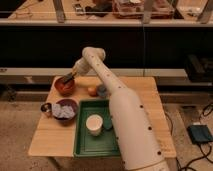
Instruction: Wipe red bowl with eraser
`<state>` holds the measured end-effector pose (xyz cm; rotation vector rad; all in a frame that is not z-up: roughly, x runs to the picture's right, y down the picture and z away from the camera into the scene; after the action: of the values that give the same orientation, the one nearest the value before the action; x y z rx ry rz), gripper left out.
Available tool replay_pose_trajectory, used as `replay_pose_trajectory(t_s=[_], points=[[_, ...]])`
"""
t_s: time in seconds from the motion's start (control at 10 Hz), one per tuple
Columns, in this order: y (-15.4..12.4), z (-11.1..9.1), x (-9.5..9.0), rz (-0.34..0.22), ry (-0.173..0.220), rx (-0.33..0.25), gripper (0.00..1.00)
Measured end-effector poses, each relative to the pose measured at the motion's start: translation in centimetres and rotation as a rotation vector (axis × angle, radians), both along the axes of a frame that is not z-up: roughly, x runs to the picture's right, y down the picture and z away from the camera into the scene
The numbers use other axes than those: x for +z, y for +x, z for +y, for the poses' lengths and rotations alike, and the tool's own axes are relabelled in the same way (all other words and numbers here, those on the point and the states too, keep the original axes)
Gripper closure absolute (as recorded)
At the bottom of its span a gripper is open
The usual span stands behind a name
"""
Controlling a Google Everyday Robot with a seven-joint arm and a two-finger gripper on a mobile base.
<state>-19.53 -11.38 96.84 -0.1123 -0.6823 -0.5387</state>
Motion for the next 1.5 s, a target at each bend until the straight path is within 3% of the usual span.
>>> replay_pose_trajectory(t_s=[0.4, 0.6, 0.8, 1.0, 1.5], points=[[-2.4, -0.6, 0.5, -0.008, 0.044, 0.117, 1.0], [-5.2, -0.4, 0.7, -0.039, 0.028, 0.102, 1.0], [-8.1, 0.5, 1.0, -0.089, -0.02, 0.05, 1.0], [-8.3, 1.5, 1.2, -0.11, -0.054, 0.016, 1.0], [-6.0, 5.2, -2.0, -0.092, -0.048, -0.035, 1.0]])
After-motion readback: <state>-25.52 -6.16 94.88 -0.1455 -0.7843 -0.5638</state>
